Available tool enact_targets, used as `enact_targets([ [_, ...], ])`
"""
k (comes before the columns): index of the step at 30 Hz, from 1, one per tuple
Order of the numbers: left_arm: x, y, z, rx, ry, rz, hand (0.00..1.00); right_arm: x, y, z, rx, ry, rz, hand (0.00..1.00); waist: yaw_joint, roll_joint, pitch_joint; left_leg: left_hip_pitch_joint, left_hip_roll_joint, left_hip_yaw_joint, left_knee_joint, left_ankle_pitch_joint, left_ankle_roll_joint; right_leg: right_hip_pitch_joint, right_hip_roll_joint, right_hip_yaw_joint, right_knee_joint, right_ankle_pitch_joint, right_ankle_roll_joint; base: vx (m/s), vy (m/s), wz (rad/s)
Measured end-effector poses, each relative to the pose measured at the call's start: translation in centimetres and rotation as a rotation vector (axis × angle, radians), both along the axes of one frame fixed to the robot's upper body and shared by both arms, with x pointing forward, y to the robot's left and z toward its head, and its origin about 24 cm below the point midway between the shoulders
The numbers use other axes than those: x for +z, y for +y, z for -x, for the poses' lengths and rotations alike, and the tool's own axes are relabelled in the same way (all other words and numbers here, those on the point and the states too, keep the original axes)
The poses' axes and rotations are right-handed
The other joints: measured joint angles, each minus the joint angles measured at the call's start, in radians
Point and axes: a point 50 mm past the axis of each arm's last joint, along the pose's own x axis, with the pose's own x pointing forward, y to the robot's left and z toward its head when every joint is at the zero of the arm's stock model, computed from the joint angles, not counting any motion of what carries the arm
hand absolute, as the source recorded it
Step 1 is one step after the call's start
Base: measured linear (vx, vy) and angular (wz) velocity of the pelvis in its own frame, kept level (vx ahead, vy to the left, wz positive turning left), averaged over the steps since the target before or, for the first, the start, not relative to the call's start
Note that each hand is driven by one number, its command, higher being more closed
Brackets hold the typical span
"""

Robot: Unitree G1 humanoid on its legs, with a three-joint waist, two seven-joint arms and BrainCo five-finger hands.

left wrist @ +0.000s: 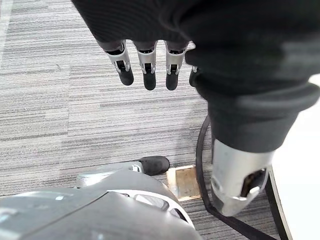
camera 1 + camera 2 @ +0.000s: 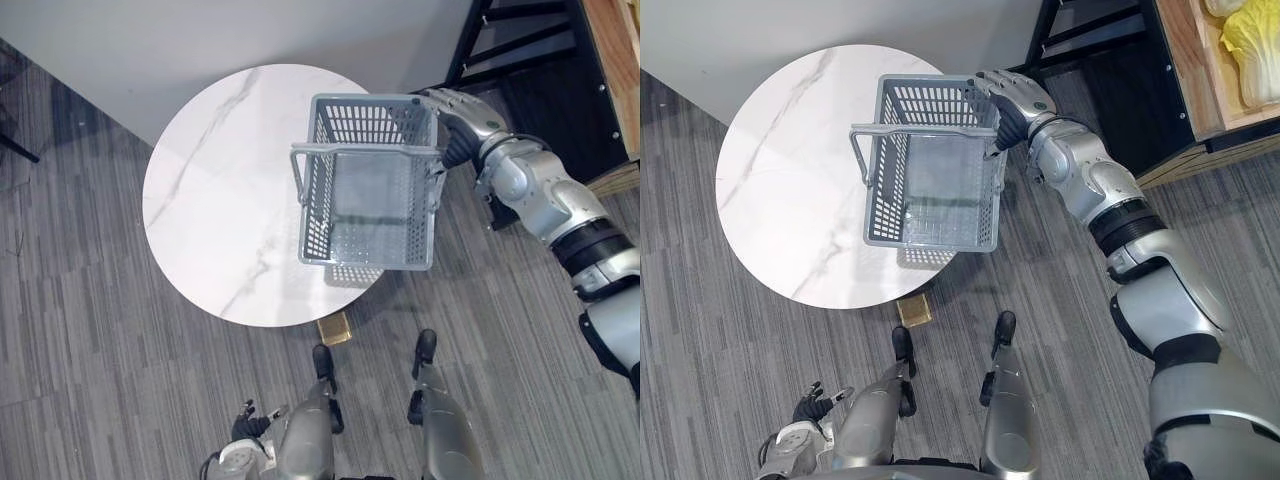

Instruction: Pick vegetable in the basket

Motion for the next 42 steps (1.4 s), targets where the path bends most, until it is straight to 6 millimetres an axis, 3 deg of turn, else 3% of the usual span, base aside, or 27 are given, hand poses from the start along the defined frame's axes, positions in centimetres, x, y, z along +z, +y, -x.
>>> enact_targets([
  [9, 0.1, 0.0, -0.4, 0.007, -0.008, -0.011, 0.0, 2.1, 0.4, -0.5, -0.024, -0.051, -0.068, 0.0, 0.01, 0.001, 0.024, -0.016, -0.003, -0.018, 0.002, 0.003, 0.002, 0.002, -0.004, -0.018, -0.013, 0.005, 0.0, 0.03, 0.004, 0.06],
  [15, 0.3, -0.1, -0.6, 0.001, -0.014, -0.024, 0.0, 1.7, 0.8, -0.9, -0.032, -0.026, -0.081, 0.0, 0.011, 0.002, 0.032, -0.024, -0.005, -0.034, 0.002, 0.005, 0.003, 0.006, -0.007, -0.035, -0.015, 0.005, 0.0, 0.03, 0.004, 0.08],
  [20, 0.4, -0.2, -1.1, -0.027, -0.023, -0.032, 0.0, 1.3, -0.7, -1.3, -0.097, -0.001, -0.122, 0.0, 0.025, 0.004, 0.034, -0.035, -0.005, -0.052, 0.002, 0.013, 0.003, 0.006, -0.009, -0.049, -0.015, 0.005, 0.0, 0.02, 0.0, 0.1],
  [26, 0.4, -0.2, -1.1, -0.035, -0.022, -0.036, 0.0, 1.0, -1.1, -1.4, -0.121, 0.008, -0.128, 0.0, 0.026, 0.006, 0.035, -0.037, -0.006, -0.054, 0.002, 0.016, 0.003, 0.006, -0.009, -0.051, -0.015, 0.005, 0.0, 0.0, 0.0, 0.0],
  [32, 0.5, -0.3, -1.2, -0.053, -0.021, -0.045, 0.0, -0.6, -2.1, -1.5, -0.154, 0.041, -0.16, 0.0, 0.027, 0.006, 0.035, -0.038, -0.006, -0.051, 0.0, 0.016, 0.003, 0.001, -0.009, -0.047, -0.015, 0.005, 0.0, 0.03, 0.0, -0.01],
  [42, 0.6, -0.4, -1.4, -0.07, -0.028, -0.069, 0.0, -1.5, -1.4, -1.7, -0.148, 0.066, -0.18, 0.0, 0.029, 0.014, 0.039, -0.044, -0.006, -0.052, -0.001, 0.017, 0.003, -0.004, -0.009, -0.048, -0.015, 0.005, 0.0, 0.02, -0.001, 0.0],
])
